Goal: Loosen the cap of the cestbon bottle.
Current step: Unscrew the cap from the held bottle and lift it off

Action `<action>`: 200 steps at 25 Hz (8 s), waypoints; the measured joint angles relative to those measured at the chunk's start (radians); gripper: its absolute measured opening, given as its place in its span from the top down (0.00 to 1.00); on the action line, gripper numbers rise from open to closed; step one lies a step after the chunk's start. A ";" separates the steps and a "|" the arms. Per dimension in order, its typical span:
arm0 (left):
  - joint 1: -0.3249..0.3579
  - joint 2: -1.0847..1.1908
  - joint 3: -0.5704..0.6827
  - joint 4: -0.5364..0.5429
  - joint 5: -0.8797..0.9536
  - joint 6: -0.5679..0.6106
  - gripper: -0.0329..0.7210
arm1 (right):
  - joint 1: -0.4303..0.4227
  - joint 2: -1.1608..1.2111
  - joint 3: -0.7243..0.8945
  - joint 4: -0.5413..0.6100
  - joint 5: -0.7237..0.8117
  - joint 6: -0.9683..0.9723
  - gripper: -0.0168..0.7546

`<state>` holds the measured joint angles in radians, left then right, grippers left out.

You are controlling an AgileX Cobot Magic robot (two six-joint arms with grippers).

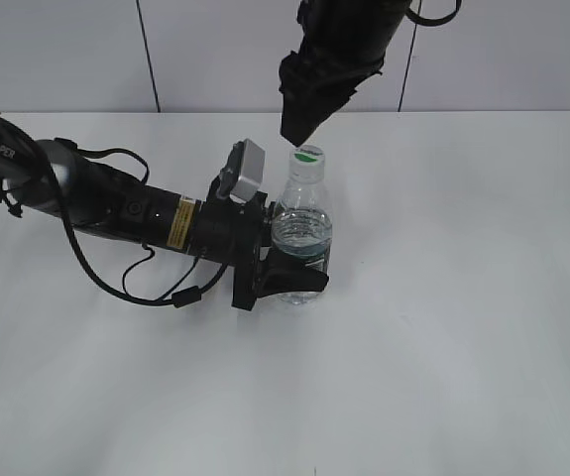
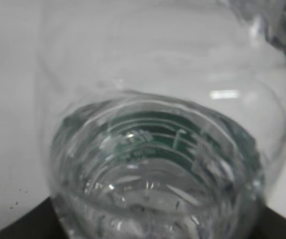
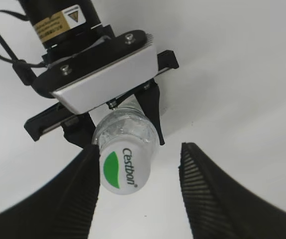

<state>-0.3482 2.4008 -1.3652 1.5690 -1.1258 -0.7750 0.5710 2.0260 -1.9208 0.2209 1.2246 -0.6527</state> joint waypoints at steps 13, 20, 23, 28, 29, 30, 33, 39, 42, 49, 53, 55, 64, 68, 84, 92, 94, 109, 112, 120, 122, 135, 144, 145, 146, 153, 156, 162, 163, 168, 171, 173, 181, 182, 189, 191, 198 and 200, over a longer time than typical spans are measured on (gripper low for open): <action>0.000 0.000 0.000 0.001 -0.001 0.000 0.41 | 0.000 0.000 0.000 -0.014 0.000 0.757 0.46; 0.000 0.000 0.000 0.002 -0.002 0.000 0.41 | 0.000 0.000 0.001 -0.034 0.000 0.881 0.46; 0.000 0.000 0.000 0.002 -0.001 0.000 0.41 | 0.000 0.000 0.012 -0.027 0.000 0.893 0.46; 0.000 0.000 0.000 0.002 -0.001 0.000 0.41 | 0.000 0.000 0.013 -0.020 0.000 0.899 0.46; 0.000 0.000 0.000 0.002 -0.001 0.000 0.41 | 0.000 0.000 0.013 -0.019 0.000 0.899 0.46; 0.000 0.000 0.000 0.002 -0.001 0.000 0.41 | 0.000 0.000 0.014 -0.019 0.000 0.899 0.46; 0.000 0.000 0.000 0.002 -0.001 0.000 0.41 | 0.000 0.000 0.030 -0.019 -0.001 0.900 0.46; 0.000 0.000 0.000 0.002 -0.001 0.000 0.41 | 0.000 0.000 0.047 -0.018 -0.001 0.900 0.46; 0.000 0.000 0.000 0.002 -0.001 0.000 0.41 | 0.000 0.000 0.047 -0.006 -0.001 0.900 0.46; 0.000 0.000 0.000 0.002 -0.001 0.000 0.41 | 0.000 0.000 0.047 0.008 -0.001 0.900 0.46; 0.000 0.000 0.000 0.002 0.000 0.000 0.41 | 0.000 0.005 0.047 0.018 -0.001 0.900 0.46; 0.000 0.000 0.000 0.002 0.000 0.000 0.41 | 0.000 0.010 0.047 0.022 -0.001 0.900 0.46; 0.001 0.000 0.000 0.002 0.000 0.000 0.41 | 0.000 0.015 0.048 0.022 -0.001 0.900 0.46; 0.007 0.000 0.000 0.002 0.000 0.000 0.41 | 0.000 0.015 0.070 0.022 -0.001 0.900 0.46; 0.008 0.000 0.000 0.002 0.000 0.000 0.41 | 0.000 0.015 0.076 0.025 -0.002 0.900 0.47; 0.008 0.000 0.000 0.002 0.000 0.000 0.41 | 0.000 0.015 0.067 0.029 -0.002 0.900 0.59; 0.008 0.000 0.000 0.002 0.000 0.000 0.41 | 0.000 0.015 0.067 0.030 -0.002 0.900 0.59; 0.008 0.000 0.000 0.002 0.000 0.000 0.41 | 0.003 0.015 0.067 0.029 -0.002 0.841 0.59; 0.008 0.000 0.000 0.002 0.000 0.000 0.41 | 0.003 0.015 0.067 0.029 -0.002 0.785 0.60; 0.008 0.000 0.000 0.002 0.000 0.004 0.41 | 0.003 0.015 0.067 0.030 -0.002 0.458 0.60; 0.008 0.000 0.000 0.002 0.000 0.006 0.41 | 0.003 0.015 0.066 0.030 -0.003 0.376 0.60; 0.008 0.000 0.000 0.005 0.000 0.011 0.41 | 0.003 0.015 0.060 0.030 -0.002 -0.092 0.60; 0.008 0.000 0.000 0.007 0.000 0.014 0.41 | 0.003 0.015 0.060 0.030 -0.001 -0.369 0.60; 0.008 0.000 0.000 0.007 0.000 0.015 0.41 | 0.003 0.015 0.060 0.030 -0.001 -0.393 0.60; 0.008 0.000 0.000 0.007 0.000 0.015 0.41 | 0.003 0.015 0.059 0.030 -0.001 -0.421 0.60; 0.008 0.000 0.000 0.010 0.000 0.016 0.41 | 0.003 0.015 0.058 0.030 -0.001 -0.631 0.60; 0.008 0.000 0.000 0.010 0.000 0.016 0.41 | 0.003 0.015 0.058 0.030 -0.001 -0.687 0.60; 0.010 0.000 0.000 0.012 -0.001 0.016 0.41 | 0.003 0.015 0.058 0.030 -0.001 -0.833 0.60; 0.010 0.000 0.000 0.012 -0.001 0.016 0.41 | 0.003 0.015 0.058 0.030 -0.001 -0.856 0.60; 0.010 0.000 0.000 0.013 -0.002 0.016 0.41 | 0.003 0.015 0.058 0.030 -0.001 -0.947 0.60; 0.010 0.000 0.000 0.013 -0.002 0.016 0.41 | 0.003 0.015 0.058 0.030 -0.002 -0.969 0.60; 0.010 0.000 0.000 0.013 -0.002 0.016 0.41 | 0.003 0.015 0.058 0.030 -0.002 -0.972 0.60; 0.010 0.000 0.000 0.013 -0.002 0.016 0.41 | 0.003 0.014 0.058 0.031 -0.002 -0.975 0.60; 0.010 0.000 0.000 0.013 -0.002 0.016 0.41 | 0.003 0.014 0.058 0.033 -0.002 -0.975 0.60; 0.010 0.000 0.000 0.015 -0.003 0.016 0.41 | 0.003 0.014 0.058 0.042 -0.003 -0.975 0.59; 0.010 0.000 0.000 0.016 -0.003 0.016 0.41 | 0.003 0.014 0.058 0.045 -0.003 -0.973 0.58; 0.010 0.000 0.000 0.016 -0.005 0.012 0.41 | 0.004 0.015 0.059 0.065 -0.003 -0.938 0.46; 0.010 0.000 0.000 0.016 -0.005 0.011 0.41 | 0.004 0.015 0.059 0.066 -0.003 -0.923 0.45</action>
<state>-0.3386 2.4008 -1.3652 1.5848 -1.1312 -0.7638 0.5752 2.0407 -1.8618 0.2867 1.2217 -1.5755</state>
